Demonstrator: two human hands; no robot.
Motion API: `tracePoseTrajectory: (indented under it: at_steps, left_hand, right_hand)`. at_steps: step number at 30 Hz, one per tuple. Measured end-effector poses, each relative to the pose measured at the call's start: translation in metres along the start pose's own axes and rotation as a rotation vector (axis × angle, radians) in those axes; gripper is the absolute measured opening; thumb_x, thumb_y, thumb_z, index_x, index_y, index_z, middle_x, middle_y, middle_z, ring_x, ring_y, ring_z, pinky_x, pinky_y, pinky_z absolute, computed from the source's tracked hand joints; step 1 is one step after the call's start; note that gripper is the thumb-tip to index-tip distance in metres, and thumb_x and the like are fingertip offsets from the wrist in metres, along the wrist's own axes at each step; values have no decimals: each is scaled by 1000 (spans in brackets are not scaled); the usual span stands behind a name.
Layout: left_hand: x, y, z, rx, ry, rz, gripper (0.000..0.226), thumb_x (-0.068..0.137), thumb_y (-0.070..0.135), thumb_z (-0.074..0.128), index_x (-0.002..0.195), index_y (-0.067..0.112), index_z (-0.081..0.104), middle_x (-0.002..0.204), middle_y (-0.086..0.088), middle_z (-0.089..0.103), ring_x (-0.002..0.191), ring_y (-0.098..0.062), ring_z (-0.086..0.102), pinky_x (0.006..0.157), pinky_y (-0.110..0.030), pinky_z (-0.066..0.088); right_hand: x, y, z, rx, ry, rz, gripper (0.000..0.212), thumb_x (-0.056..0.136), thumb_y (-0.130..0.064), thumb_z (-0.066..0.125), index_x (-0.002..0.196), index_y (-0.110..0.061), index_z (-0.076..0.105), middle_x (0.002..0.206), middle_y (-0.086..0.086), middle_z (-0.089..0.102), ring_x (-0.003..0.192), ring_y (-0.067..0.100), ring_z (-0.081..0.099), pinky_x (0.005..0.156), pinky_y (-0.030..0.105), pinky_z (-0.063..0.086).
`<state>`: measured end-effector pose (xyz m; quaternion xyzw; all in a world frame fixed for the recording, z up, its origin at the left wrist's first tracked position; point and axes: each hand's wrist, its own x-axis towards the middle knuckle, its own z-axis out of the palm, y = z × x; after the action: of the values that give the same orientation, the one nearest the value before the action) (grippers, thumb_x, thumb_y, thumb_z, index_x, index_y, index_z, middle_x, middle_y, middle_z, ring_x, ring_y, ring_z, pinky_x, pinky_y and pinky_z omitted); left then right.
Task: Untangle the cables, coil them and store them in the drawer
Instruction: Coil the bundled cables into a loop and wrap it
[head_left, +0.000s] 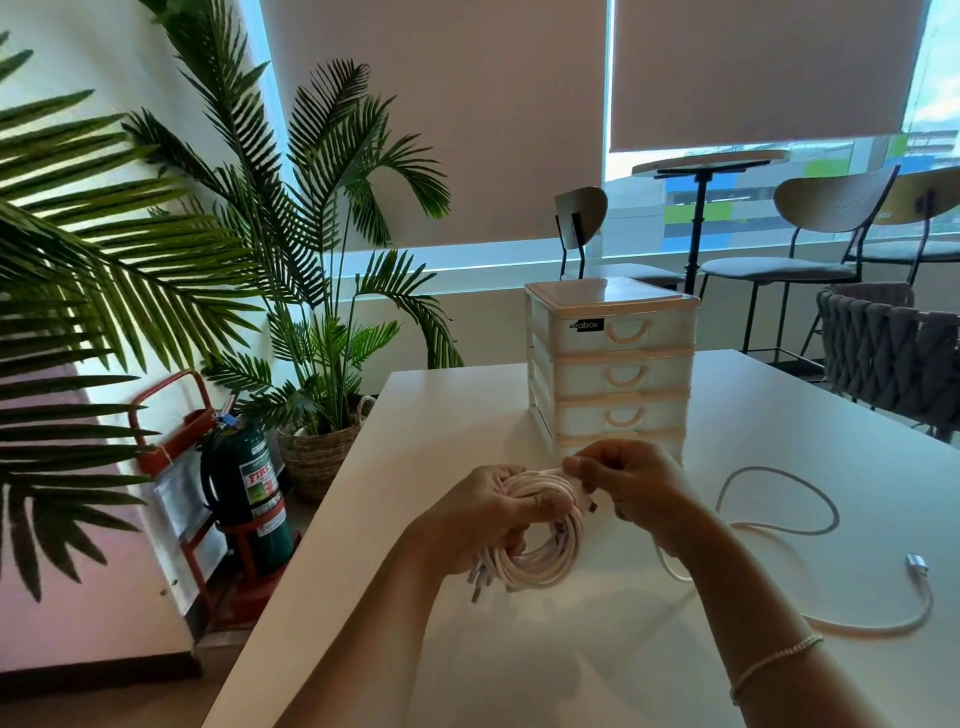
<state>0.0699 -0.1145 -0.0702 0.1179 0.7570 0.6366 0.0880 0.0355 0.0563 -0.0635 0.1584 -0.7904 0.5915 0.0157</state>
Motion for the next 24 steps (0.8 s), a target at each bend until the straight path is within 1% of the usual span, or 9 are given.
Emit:
tracePoseTrajectory:
  at_steps: [2, 5, 8, 10, 11, 14, 18, 22, 24]
  left_hand:
    - [2, -1, 1, 61, 104, -15, 21, 76, 25, 73, 81, 10, 59, 45, 6, 47, 36, -8, 36, 42, -23, 33]
    - [7, -3, 1, 260, 270, -18, 26, 76, 36, 73, 77, 13, 60, 51, 5, 50, 42, -11, 40, 49, -26, 34]
    - [10, -3, 1, 348, 393, 9, 32, 78, 42, 70, 78, 11, 61, 56, 3, 52, 50, -14, 46, 56, -28, 39]
    - [10, -3, -2, 312, 457, 14, 36, 78, 43, 68, 81, 8, 61, 56, 2, 52, 51, -16, 47, 59, -31, 41]
    - [11, -4, -3, 289, 482, 12, 35, 78, 44, 68, 78, 10, 60, 55, 1, 51, 50, -16, 47, 58, -31, 41]
    - [12, -5, -3, 177, 525, -13, 33, 79, 43, 67, 72, 13, 56, 47, 4, 46, 40, -13, 42, 51, -27, 37]
    - [13, -4, -1, -140, 519, -40, 35, 79, 40, 66, 75, 7, 54, 33, 10, 34, 28, -8, 30, 45, -24, 30]
    - [11, 2, -1, -286, 504, -40, 30, 74, 30, 73, 77, 5, 56, 34, 8, 27, 28, -7, 23, 37, -18, 27]
    - [10, 3, -1, -294, 493, -25, 21, 73, 17, 74, 79, 4, 59, 35, 8, 29, 29, -7, 24, 36, -17, 27]
  right_hand:
    - [1, 1, 0, -51, 56, -26, 11, 76, -25, 72, 67, -21, 68, 61, -4, 62, 51, 1, 52, 48, 14, 39]
    - [1, 0, 1, -95, 122, -55, 12, 70, -30, 76, 69, -20, 70, 73, 2, 69, 68, 12, 62, 60, 20, 47]
    - [1, -3, 1, -116, 134, -80, 12, 71, -29, 76, 66, -24, 67, 72, -2, 69, 67, 9, 61, 57, 15, 46]
    - [0, -4, 1, -100, 107, -81, 12, 72, -27, 76, 65, -25, 66, 67, -5, 66, 62, 6, 57, 55, 14, 43]
    - [0, -3, 1, -92, 96, -78, 13, 73, -27, 75, 65, -24, 66, 62, -7, 63, 58, 4, 54, 53, 14, 41]
    - [-1, -4, 1, -84, 3, -49, 15, 75, -26, 74, 63, -21, 66, 49, -7, 54, 43, 1, 43, 46, 17, 35]
    - [-7, -8, 4, -28, -226, 6, 12, 81, -20, 68, 70, -15, 67, 50, -2, 57, 38, 8, 36, 38, 18, 29]
    - [-10, -8, 5, -15, -335, -18, 8, 82, -15, 68, 75, -12, 70, 52, 1, 62, 34, 8, 38, 35, 17, 32]
    - [-10, -7, 5, -41, -391, -12, 6, 82, -15, 68, 78, -16, 72, 56, 1, 64, 36, 9, 41, 37, 17, 36]
